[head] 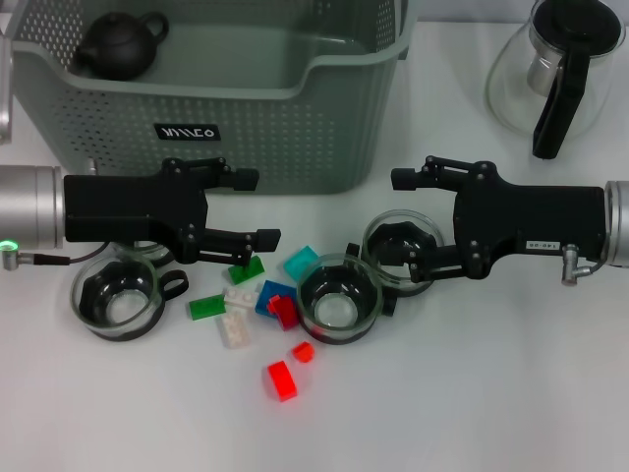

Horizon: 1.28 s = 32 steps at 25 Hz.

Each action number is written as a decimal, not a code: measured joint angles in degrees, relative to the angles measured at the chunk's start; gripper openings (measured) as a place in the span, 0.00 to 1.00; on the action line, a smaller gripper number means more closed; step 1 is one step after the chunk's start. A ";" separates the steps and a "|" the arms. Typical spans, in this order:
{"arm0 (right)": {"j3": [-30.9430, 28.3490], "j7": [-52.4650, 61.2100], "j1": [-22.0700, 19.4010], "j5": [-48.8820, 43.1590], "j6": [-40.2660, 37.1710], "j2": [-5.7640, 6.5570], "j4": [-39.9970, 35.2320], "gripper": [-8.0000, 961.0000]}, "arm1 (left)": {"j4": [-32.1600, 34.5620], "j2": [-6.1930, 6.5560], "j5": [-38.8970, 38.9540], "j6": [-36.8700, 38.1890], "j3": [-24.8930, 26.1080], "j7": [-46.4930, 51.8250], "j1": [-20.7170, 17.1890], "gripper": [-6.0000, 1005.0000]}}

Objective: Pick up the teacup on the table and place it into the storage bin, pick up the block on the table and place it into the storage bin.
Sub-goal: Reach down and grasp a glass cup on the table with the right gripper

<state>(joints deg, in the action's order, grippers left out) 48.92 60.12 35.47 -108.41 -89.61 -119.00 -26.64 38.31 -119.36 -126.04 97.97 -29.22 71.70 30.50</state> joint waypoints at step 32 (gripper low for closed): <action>11.32 24.81 13.97 -34.17 -12.80 -1.19 -28.26 0.98 | -2.58 -0.71 5.60 -1.92 2.62 2.45 -0.60 0.87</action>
<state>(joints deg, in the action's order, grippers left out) 60.24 84.93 49.44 -142.58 -102.41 -120.20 -54.89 35.73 -120.07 -120.43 96.05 -26.60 74.14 29.89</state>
